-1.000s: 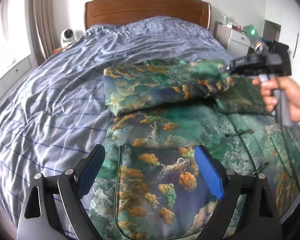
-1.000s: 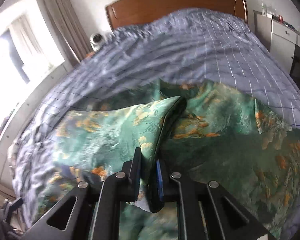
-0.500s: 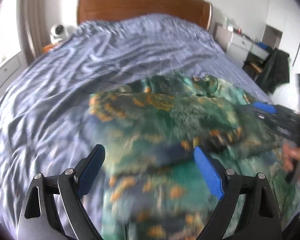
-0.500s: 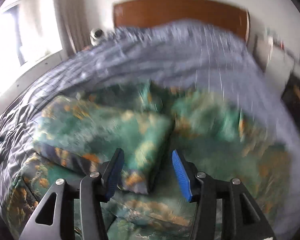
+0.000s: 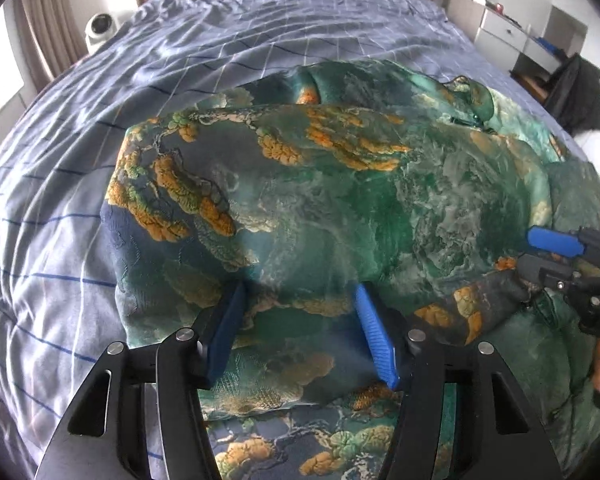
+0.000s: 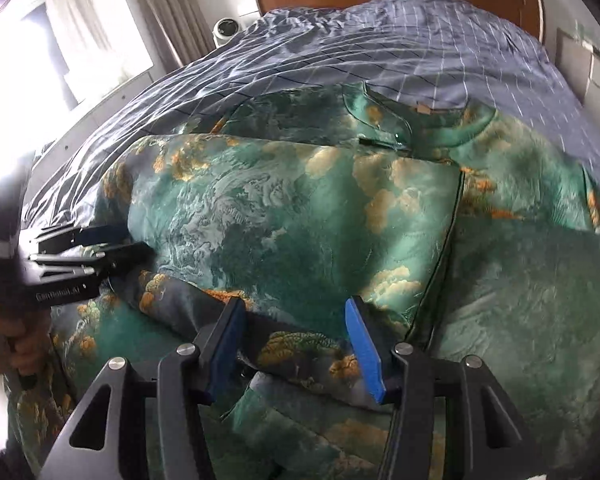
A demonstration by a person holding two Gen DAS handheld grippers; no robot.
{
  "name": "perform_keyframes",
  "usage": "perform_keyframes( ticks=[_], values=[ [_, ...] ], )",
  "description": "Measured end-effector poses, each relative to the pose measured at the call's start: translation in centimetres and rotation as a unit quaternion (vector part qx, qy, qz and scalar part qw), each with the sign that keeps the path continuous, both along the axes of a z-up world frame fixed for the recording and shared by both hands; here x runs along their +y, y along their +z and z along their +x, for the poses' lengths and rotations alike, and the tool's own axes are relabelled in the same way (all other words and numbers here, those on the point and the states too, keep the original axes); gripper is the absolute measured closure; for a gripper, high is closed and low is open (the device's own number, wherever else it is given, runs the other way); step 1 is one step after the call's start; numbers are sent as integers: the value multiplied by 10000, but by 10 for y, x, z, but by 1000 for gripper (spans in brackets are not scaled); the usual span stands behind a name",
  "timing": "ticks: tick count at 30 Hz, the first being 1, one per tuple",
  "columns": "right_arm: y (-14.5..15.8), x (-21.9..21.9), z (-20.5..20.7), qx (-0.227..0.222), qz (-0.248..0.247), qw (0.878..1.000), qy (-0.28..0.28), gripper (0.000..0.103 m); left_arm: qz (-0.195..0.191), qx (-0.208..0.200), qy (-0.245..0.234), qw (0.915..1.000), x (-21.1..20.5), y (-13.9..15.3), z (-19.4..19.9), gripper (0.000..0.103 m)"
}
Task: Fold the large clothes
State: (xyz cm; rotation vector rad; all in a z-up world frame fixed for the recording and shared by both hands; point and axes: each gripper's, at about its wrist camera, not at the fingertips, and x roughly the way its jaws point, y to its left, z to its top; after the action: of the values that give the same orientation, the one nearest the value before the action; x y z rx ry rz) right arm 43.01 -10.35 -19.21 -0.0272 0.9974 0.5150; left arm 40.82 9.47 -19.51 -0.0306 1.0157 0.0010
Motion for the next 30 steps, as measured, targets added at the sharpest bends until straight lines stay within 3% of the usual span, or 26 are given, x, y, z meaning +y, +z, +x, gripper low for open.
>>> perform_keyframes(
  ticks=[7,11,16,21,30],
  values=[
    [-5,6,-4,-123,-205,9997,-46,51,-130,-377,-131,9991,-6,52,22,29],
    [-4,8,-7,-151,-283,9995,-53,51,-118,35,200,9997,6,28,79,29],
    [-3,3,-4,-55,-147,9998,-83,51,-369,21,674,9970,32,0,106,22],
    [-5,2,-3,-52,-98,9999,-82,51,-212,-84,496,9985,24,-8,87,22],
    [-5,6,-6,-80,-204,9997,-77,51,-18,-137,157,9998,12,8,20,22]
  ],
)
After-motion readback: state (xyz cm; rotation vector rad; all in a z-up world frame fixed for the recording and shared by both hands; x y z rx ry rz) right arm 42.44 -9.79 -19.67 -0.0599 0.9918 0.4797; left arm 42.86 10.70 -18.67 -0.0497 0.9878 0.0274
